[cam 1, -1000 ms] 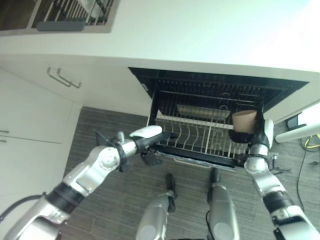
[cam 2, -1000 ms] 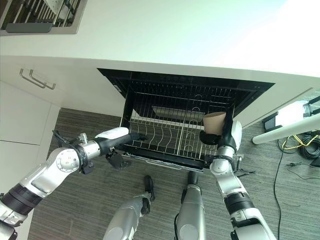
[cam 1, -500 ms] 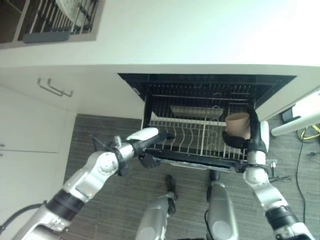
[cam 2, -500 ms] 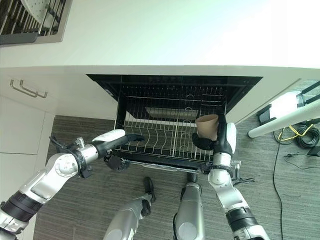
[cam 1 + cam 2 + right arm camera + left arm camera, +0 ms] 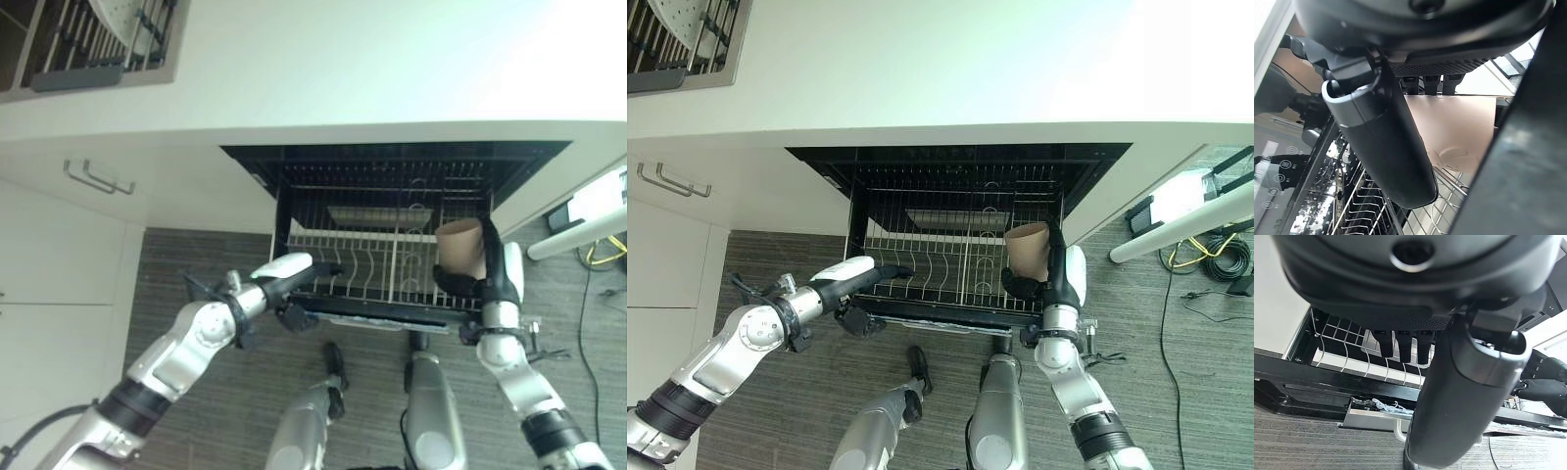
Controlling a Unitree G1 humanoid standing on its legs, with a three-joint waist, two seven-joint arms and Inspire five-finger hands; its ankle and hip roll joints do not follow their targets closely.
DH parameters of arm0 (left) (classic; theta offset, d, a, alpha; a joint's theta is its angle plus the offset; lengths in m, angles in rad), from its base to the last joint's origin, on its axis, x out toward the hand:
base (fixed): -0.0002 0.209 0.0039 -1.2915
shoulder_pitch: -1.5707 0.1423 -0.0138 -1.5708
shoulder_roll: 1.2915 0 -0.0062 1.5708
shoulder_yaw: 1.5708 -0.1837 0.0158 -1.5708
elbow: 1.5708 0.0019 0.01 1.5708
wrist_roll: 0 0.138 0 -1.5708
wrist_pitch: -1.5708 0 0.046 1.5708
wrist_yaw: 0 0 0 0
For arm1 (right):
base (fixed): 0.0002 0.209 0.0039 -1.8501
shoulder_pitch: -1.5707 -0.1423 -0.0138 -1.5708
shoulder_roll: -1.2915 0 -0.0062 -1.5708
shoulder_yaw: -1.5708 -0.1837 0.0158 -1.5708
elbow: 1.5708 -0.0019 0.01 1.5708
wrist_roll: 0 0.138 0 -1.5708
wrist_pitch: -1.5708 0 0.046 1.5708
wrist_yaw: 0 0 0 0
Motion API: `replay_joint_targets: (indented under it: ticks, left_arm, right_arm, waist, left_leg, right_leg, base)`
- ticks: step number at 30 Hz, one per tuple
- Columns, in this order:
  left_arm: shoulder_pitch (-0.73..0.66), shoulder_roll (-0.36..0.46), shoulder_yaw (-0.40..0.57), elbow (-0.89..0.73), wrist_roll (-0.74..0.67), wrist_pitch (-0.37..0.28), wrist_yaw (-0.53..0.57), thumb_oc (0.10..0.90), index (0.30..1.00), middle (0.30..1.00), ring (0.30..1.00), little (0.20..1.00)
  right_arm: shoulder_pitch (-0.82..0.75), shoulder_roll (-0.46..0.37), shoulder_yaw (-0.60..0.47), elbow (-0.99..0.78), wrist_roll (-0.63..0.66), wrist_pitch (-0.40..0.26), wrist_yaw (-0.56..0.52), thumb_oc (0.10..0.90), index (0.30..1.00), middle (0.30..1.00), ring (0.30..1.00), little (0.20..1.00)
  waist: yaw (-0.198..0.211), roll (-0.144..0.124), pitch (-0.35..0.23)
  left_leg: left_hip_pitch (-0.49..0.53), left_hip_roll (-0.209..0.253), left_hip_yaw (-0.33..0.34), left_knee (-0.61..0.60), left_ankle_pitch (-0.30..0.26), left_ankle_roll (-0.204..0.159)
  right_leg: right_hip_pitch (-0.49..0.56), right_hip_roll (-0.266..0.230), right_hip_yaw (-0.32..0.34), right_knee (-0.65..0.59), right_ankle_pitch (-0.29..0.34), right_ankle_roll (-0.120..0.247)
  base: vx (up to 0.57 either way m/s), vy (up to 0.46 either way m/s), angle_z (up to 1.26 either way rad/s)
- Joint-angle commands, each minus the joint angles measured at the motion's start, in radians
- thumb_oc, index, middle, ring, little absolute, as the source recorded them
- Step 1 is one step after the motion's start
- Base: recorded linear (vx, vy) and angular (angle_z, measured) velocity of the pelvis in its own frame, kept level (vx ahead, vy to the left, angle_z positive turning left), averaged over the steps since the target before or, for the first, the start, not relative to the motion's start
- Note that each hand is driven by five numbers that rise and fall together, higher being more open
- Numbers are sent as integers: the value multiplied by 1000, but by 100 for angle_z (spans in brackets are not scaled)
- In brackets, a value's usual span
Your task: Place the dishes in the dishwasher.
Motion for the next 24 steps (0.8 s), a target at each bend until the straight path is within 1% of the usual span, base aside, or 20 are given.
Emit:
replay_joint_targets:
  ticks: [1,9,13,18,22,23,24]
  left_arm:
    - [-13,-37,84,-84,9,-29,46,800,900,900,900,900]
    - [38,-68,95,-83,49,-24,54,800,900,900,900,900]
    - [58,-73,99,-79,58,-19,62,800,900,900,900,900]
    - [99,-89,117,-81,65,-5,85,800,900,900,900,900]
    - [145,-103,145,-59,49,7,162,800,900,900,900,900]
    - [174,-112,164,-49,46,15,209,800,900,900,900,900]
    - [180,-114,168,-48,39,17,223,800,900,900,900,900]
  right_arm:
    - [-17,-53,-33,-160,-39,-132,-54,800,900,900,900,900]
    - [3,-62,-78,-268,-23,-209,-75,800,900,900,900,900]
    - [8,-63,-94,-308,3,-238,-60,800,900,900,900,900]
    - [18,-59,-103,-357,54,-263,10,800,900,900,900,900]
    - [29,-57,-98,-384,91,-302,82,800,900,900,900,900]
    - [34,-58,-99,-395,109,-321,111,800,900,900,900,900]
    - [35,-59,-100,-397,114,-326,119,800,900,900,900,900]
  waist:
    - [-15,11,-63]
    - [-16,-3,-93]
    - [-13,-11,-112]
    - [-3,-24,-147]
    - [13,-38,-182]
    - [23,-43,-196]
    - [25,-43,-199]
  left_leg:
    - [-19,30,37,137,-142,5]
    - [5,36,36,137,-147,4]
    - [16,40,37,137,-148,3]
    - [37,45,31,137,-151,1]
    - [56,55,19,137,-155,-3]
    - [66,59,15,137,-156,-6]
    - [69,60,15,137,-156,-6]
  right_leg:
    - [65,-19,17,-20,-78,83]
    - [89,-11,18,-20,-88,79]
    - [103,-8,14,-20,-94,77]
    - [130,0,8,-20,-106,71]
    - [156,9,-2,-20,-118,63]
    - [167,12,-10,-20,-124,59]
    - [170,12,-12,-20,-126,58]
  base:
    - [0,0,0]
    - [6,2,-2]
    - [0,0,0]
    - [-6,-17,1]
    - [-25,-73,4]
    - [-29,-62,6]
    - [-38,-70,6]
